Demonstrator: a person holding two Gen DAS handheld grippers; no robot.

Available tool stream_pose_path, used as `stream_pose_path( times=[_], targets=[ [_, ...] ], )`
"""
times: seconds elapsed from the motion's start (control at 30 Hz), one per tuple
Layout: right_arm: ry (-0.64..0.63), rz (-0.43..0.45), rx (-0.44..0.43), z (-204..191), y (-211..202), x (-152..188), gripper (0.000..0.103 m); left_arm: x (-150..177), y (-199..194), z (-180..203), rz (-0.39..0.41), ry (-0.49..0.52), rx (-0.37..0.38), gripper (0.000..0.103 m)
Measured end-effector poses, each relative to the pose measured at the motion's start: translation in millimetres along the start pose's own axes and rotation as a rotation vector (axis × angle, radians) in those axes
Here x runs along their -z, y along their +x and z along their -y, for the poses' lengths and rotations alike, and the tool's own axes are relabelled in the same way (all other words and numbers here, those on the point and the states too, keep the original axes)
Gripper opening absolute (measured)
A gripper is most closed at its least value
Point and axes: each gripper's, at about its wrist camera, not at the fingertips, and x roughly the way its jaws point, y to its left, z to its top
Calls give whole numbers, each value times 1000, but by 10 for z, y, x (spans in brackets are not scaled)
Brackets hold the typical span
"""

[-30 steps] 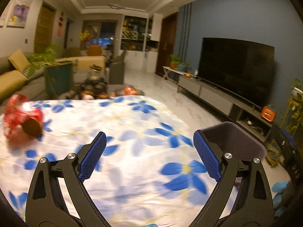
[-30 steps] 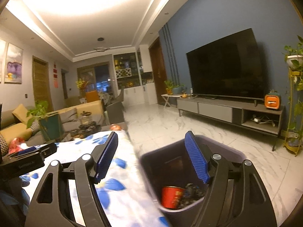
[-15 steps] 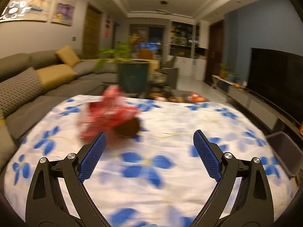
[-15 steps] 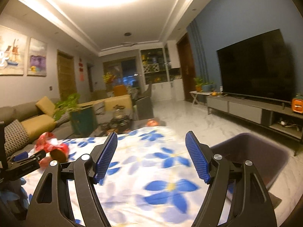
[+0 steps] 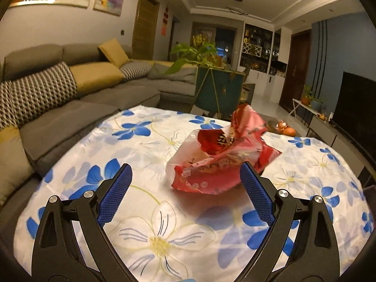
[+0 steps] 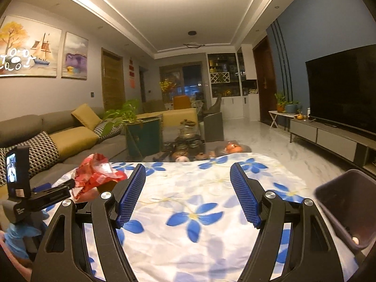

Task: Collect trash
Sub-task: 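Grasp the red-and-white wrapper with the left tool while the right tool grasps the lying dark red cup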

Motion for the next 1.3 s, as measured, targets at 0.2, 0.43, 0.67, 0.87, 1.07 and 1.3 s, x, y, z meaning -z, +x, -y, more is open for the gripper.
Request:
stream_pose_path(
  times=[0.2, 0.43, 0.67, 0.87, 1.07, 1.3],
  targets=[
    [-10, -14, -44, -216, 186, -41, 73, -76, 221, -21, -30, 2, 0, 91],
    [-44, -21, -67, -415, 354, -28, 73, -96, 462, -15, -103, 10, 31, 72],
    [-48, -62, -92, -531, 577, 30, 73, -47, 677, -68, -193, -20, 100, 32],
    [-76, -131, -111, -715, 891, 125, 73, -20, 703, -143, -202, -67, 143, 16],
    [-152, -207, -140, -997, 1231, 254, 64, -68, 590, -263, -146, -126, 138, 12],
    [-232, -273, -187, -1269, 1549, 322, 56, -222, 414, -367, -48, -132, 69, 12]
  ],
)
